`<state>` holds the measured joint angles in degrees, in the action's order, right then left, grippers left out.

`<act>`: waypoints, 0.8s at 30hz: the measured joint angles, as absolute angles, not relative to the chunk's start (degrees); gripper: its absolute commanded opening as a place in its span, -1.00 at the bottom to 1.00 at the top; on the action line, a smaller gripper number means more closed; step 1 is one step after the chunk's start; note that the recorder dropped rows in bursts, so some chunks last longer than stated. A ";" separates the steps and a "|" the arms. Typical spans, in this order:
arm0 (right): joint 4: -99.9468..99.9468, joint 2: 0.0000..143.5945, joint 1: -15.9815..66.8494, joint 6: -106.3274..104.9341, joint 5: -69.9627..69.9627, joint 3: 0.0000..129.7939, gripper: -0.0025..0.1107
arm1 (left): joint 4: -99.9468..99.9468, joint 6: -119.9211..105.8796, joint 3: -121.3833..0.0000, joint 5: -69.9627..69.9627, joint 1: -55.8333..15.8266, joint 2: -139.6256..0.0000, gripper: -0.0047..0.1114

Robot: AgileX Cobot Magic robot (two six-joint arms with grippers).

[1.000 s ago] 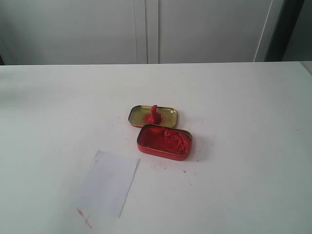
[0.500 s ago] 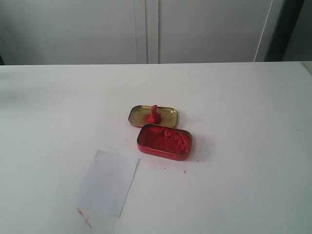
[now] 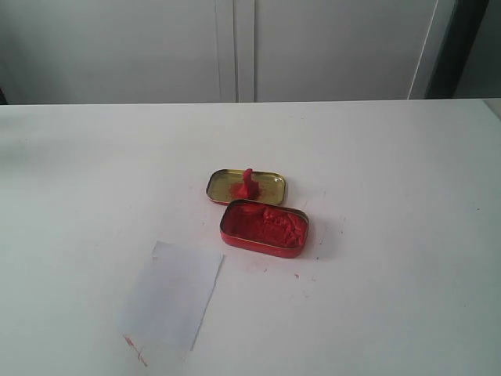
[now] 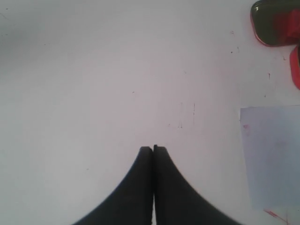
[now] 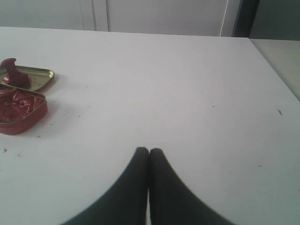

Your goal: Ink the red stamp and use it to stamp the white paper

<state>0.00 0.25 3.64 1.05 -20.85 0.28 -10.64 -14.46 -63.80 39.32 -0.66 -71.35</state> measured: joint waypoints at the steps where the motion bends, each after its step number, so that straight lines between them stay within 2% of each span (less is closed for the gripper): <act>1: 0.00 0.25 3.64 1.05 -20.85 0.28 -0.96 | -11.20 -14.71 -64.79 39.89 -0.66 -72.44 -0.92; 9: 0.00 0.25 3.64 1.05 -20.85 0.28 -0.96 | -12.26 -15.22 -72.57 43.24 -1.99 -80.18 -0.92; 24: 0.00 0.25 3.64 1.05 -20.85 0.28 -0.96 | -11.53 -14.08 -91.20 49.59 -15.67 -97.58 -0.92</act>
